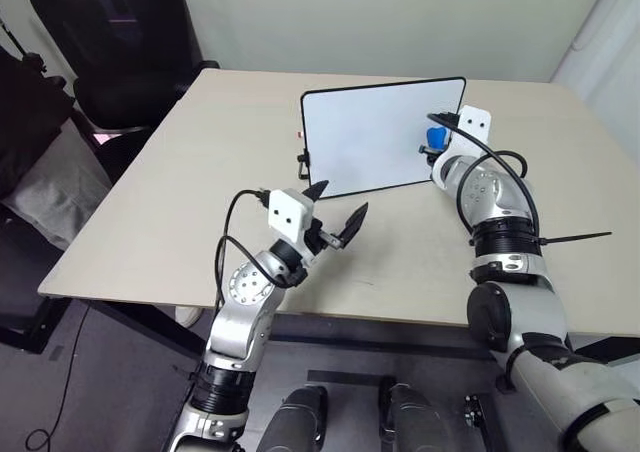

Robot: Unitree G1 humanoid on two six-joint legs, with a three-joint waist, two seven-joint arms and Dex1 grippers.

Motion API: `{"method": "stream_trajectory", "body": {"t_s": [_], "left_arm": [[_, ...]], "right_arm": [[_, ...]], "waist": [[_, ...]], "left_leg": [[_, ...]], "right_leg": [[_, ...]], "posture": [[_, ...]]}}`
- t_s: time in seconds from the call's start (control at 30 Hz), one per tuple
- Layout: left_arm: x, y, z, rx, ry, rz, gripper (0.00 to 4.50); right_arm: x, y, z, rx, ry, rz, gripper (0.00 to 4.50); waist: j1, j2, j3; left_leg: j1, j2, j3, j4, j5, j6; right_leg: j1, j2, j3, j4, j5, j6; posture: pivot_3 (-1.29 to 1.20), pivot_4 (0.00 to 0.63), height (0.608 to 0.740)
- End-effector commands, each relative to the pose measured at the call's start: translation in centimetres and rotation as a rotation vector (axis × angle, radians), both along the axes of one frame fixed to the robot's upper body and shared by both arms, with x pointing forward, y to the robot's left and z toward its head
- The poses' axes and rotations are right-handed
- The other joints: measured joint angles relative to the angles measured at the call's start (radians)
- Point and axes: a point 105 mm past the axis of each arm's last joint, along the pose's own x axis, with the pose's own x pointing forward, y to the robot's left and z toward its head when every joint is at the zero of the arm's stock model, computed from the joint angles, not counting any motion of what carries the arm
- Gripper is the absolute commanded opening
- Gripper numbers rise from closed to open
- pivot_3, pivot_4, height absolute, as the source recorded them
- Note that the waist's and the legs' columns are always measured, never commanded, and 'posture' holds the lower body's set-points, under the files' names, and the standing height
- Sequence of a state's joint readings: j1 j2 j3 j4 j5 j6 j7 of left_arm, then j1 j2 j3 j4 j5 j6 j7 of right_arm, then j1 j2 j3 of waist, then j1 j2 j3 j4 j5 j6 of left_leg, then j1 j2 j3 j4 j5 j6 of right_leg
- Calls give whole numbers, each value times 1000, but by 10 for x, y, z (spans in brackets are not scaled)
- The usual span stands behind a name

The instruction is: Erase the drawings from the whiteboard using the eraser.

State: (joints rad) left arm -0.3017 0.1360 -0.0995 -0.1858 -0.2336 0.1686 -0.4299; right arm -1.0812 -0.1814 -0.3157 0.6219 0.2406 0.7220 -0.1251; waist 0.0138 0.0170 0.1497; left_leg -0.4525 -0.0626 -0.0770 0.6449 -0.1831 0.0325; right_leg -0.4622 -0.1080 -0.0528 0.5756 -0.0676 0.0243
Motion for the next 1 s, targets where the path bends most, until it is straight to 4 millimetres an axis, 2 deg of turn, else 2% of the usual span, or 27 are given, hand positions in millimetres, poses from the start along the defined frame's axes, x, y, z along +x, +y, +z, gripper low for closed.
{"method": "stream_trajectory", "body": {"t_s": [0.03, 0.17, 0.4, 0.5, 0.6, 0.7, 1.0], "left_arm": [[-4, -2, 15, -15, -60, -14, 4500], [-2, -3, 15, -10, -61, -14, 4500], [0, -2, 15, -2, -60, -14, 4500], [0, -3, 14, 0, -61, -16, 4500], [1, -3, 14, -2, -59, -15, 4500], [1, -2, 14, -3, -58, -13, 4500], [2, -2, 14, 0, -65, -10, 4500]], "right_arm": [[-2, 38, 19, -27, -57, 128, 349], [-10, 75, 12, -57, -42, 251, 349], [-15, 101, 11, -62, -33, 332, 349], [-12, 95, 5, -68, -12, 308, 349], [-6, 75, -3, -43, 25, 228, 349], [-1, 61, -2, -29, 29, 171, 349], [5, 51, 3, -7, 12, 130, 349]], "waist": [[-5, 0, 0], [-10, 0, 0], [-5, 0, 0], [-5, 0, 0], [-5, 0, 0], [-2, 0, 0], [0, 0, 0]], "left_leg": [[0, 4, 4, 0, 0, 0], [0, 7, 8, 0, 0, 0], [-3, 7, 8, 3, 1, -1], [-3, 7, 9, 4, 2, -2], [-1, 7, 9, 4, 2, -2], [-1, 8, 9, 4, 2, -2], [-2, 8, 9, 3, 2, -2]], "right_leg": [[0, 1, 0, 0, 0, 0], [0, 2, -1, 0, 0, 1], [1, 2, 0, -2, 0, 1], [1, 2, 0, -2, 0, 1], [1, 2, 0, -1, 0, 1], [0, 2, 0, 0, 0, 1], [0, 2, 0, 0, 0, 1]], "posture": [[0, 150, 740], [0, 150, 740], [0, 150, 740], [0, 150, 740], [0, 150, 740], [0, 150, 740], [0, 150, 740]]}}
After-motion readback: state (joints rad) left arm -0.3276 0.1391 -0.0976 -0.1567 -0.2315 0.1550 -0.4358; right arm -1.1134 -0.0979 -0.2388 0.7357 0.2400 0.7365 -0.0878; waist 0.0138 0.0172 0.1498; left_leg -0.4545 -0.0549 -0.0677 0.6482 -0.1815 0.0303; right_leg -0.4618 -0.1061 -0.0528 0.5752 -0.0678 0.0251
